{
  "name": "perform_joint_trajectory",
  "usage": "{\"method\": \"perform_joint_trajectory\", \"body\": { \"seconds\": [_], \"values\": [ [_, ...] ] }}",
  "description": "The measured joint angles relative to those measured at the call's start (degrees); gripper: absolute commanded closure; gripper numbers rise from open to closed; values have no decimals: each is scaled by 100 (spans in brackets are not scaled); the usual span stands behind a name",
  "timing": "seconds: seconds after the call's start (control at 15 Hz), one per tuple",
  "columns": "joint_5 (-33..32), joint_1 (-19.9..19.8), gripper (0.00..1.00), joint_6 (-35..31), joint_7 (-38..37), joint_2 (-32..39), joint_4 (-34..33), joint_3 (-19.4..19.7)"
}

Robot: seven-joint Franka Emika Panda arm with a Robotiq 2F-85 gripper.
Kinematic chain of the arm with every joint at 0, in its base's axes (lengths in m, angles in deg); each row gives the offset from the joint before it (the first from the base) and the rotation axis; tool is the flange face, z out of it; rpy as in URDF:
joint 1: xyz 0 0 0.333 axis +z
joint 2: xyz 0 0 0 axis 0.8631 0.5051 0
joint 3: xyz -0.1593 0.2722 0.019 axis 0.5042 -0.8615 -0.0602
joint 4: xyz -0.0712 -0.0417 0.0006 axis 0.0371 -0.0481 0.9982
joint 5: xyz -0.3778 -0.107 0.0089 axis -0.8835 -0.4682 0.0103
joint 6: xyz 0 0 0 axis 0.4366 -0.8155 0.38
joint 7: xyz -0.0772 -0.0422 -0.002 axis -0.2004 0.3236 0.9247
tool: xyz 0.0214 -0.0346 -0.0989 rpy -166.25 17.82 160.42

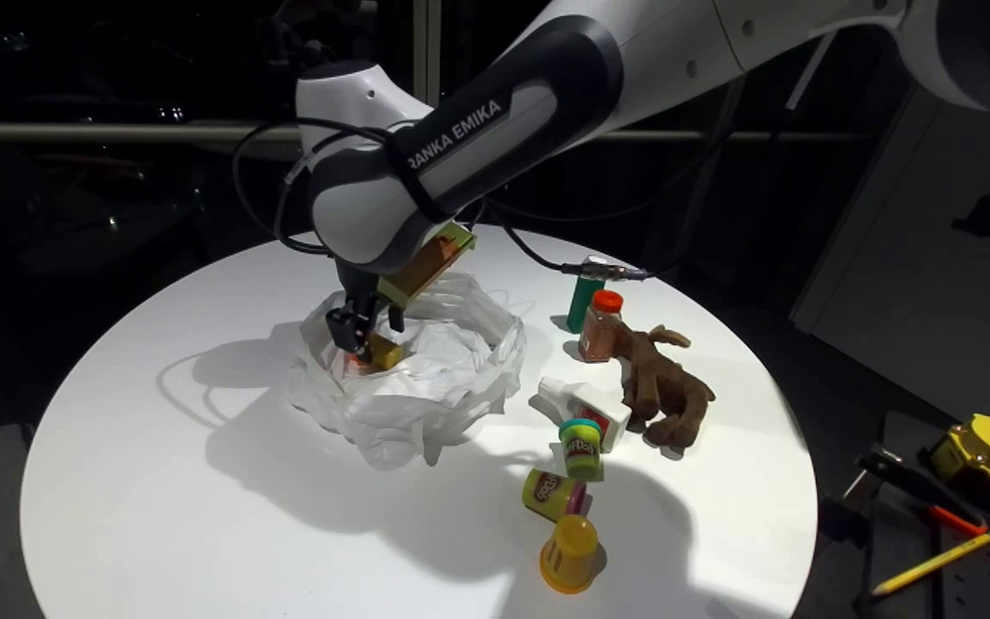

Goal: Remove the objects in the plastic and place them on the table

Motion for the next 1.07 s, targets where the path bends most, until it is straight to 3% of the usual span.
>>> {"method": "perform_joint_trajectory", "body": {
  "seconds": [0.2, 0.27, 0.8, 1.07],
  "values": [
    [12, -7, 79, 196, 55, 140, -303, -24],
    [13, -7, 81, 259, 57, 182, -398, -28],
    [16, -12, 83, 459, 14, 240, -726, -29],
    [16, 82, 83, 458, -22, -391, -245, -77]
  ]
}}
